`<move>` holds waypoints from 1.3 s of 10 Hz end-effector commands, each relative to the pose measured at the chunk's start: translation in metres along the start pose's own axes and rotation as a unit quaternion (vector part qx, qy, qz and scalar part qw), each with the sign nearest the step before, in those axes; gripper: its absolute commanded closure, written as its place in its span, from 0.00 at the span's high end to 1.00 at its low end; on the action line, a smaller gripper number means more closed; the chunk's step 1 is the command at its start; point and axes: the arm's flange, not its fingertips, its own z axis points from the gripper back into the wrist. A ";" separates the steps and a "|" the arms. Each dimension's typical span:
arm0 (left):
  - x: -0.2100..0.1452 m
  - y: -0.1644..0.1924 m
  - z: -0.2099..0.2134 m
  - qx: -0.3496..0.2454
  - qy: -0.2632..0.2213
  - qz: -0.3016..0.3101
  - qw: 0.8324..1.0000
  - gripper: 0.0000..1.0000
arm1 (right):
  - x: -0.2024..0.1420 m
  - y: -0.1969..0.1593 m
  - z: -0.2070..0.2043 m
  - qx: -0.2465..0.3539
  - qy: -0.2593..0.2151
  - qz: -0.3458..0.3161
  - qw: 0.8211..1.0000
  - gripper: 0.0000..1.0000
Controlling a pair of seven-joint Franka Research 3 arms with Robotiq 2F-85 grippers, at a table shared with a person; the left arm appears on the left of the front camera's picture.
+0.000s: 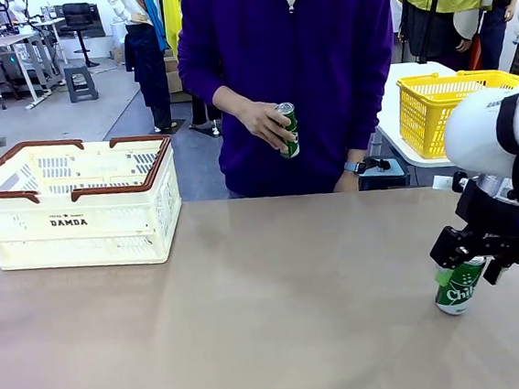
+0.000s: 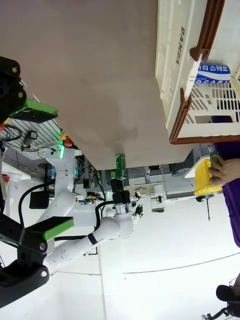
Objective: Place the drinks into the Shopping basket.
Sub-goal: Pick up one drink and place it into the Shopping basket.
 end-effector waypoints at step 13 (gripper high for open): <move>-0.001 -0.003 0.001 -0.012 -0.003 0.002 1.000 1.00 | -0.001 -0.008 0.002 -0.039 -0.070 -0.048 0.996 0.00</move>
